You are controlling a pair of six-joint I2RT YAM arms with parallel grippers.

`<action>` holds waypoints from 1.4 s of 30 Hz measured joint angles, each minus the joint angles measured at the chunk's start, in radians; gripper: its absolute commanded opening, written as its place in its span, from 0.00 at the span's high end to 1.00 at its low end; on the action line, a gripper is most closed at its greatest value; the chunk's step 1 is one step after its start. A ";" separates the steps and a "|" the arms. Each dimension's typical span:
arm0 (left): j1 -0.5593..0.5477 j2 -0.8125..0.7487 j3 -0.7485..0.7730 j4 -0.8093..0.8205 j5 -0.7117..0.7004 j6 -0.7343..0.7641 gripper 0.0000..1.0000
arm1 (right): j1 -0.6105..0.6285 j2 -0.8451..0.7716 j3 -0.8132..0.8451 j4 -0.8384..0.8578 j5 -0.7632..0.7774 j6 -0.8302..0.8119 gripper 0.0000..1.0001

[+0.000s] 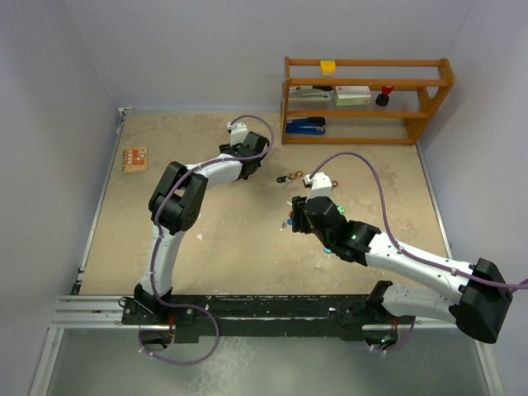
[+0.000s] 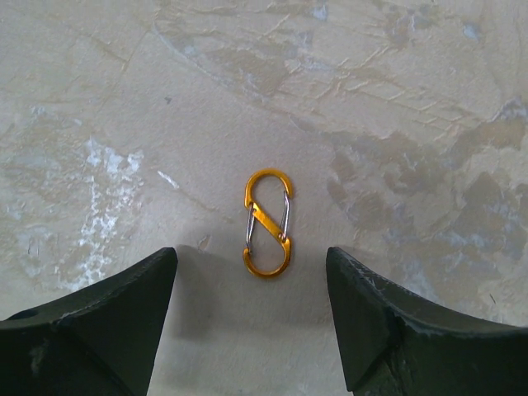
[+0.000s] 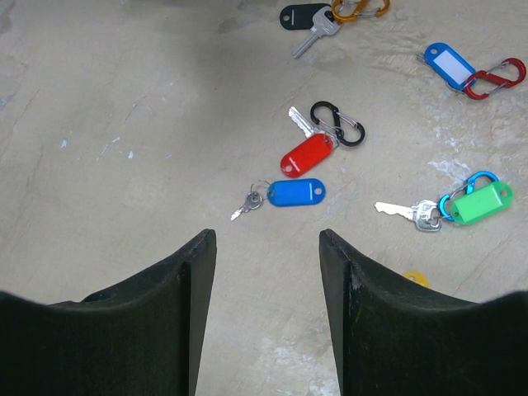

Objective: Put the keys on the keyring

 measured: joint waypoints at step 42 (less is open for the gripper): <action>0.025 0.032 -0.004 0.138 0.031 0.035 1.00 | 0.000 0.004 -0.013 -0.002 0.016 0.001 0.43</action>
